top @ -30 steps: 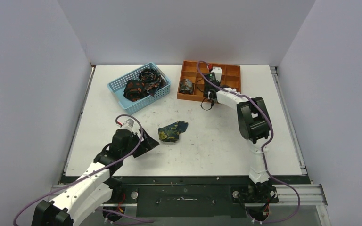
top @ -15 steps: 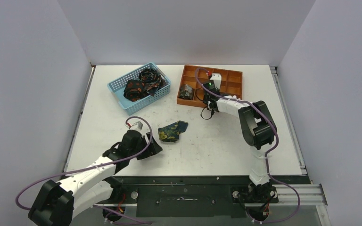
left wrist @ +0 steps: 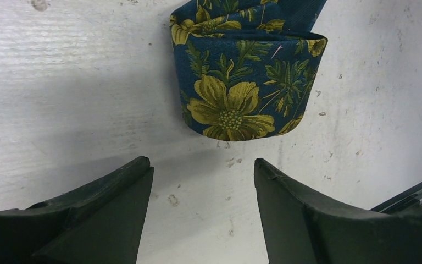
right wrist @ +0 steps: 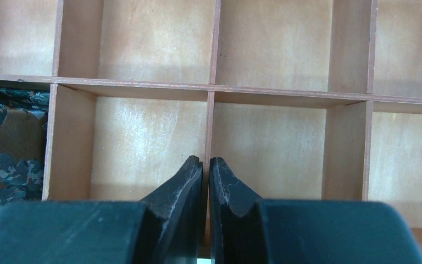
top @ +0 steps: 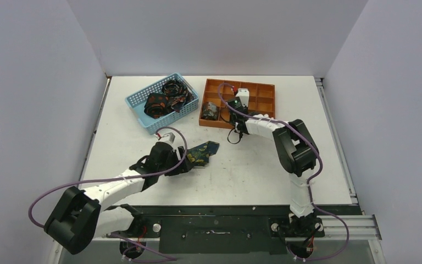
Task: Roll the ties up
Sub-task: Move the storage box to the center of the board.
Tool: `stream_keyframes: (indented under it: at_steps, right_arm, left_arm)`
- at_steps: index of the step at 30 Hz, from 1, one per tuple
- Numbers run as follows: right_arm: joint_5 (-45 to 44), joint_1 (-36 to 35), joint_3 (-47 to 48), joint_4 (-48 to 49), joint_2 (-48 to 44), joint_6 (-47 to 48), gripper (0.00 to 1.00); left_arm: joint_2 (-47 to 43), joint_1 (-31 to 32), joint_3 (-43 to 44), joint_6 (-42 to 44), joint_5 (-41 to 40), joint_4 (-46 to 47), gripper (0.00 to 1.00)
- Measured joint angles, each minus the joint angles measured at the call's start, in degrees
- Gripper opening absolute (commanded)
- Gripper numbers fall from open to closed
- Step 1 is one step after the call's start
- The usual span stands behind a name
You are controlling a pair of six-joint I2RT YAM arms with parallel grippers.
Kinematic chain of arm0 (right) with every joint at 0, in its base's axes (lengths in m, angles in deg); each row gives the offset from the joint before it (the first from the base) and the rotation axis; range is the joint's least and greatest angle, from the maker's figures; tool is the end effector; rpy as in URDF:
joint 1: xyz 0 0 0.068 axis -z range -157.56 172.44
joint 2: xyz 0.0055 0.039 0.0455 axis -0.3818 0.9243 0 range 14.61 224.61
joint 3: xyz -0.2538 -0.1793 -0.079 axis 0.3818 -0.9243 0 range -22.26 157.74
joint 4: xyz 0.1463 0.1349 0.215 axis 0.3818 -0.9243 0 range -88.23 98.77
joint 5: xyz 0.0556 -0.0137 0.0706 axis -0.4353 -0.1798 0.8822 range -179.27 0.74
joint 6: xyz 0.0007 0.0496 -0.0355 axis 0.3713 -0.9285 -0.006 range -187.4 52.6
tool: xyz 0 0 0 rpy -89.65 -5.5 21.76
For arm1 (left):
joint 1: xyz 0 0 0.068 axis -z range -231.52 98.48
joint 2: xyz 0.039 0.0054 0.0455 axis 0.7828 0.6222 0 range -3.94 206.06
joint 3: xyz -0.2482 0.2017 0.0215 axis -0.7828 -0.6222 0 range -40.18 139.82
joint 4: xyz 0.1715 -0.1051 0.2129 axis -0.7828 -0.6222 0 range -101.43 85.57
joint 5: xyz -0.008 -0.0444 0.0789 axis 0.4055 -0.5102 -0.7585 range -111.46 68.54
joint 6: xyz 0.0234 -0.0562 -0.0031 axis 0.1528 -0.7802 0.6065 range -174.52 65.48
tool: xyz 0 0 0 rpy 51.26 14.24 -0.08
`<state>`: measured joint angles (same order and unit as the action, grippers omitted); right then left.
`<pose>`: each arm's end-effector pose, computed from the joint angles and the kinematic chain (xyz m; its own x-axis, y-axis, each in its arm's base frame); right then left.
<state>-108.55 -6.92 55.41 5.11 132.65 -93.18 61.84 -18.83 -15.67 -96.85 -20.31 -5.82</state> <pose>0.4450 0.2332 0.1740 -0.6569 0.1014 -0.7472 0.0330 0.9938 0.1058 0.1916 -0.1239 0.1795 -0.7936 -0.2905 -0.5345 0.0244 0.8627 -0.5052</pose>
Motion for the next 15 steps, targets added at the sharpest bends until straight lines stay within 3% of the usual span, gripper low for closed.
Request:
stream_keyframes:
  at_steps: [6,15]
  right_arm:
    - [0.1,-3.7,-1.8,1.5,-0.9,0.1,0.05]
    - [2.9,-6.4,-12.2,5.6,-7.6,0.0,0.05]
  left_arm:
    - [5.2,0.7,1.6,1.0,1.2,2.1,0.63]
    - [10.2,2.2,3.2,1.1,2.2,6.0,0.62]
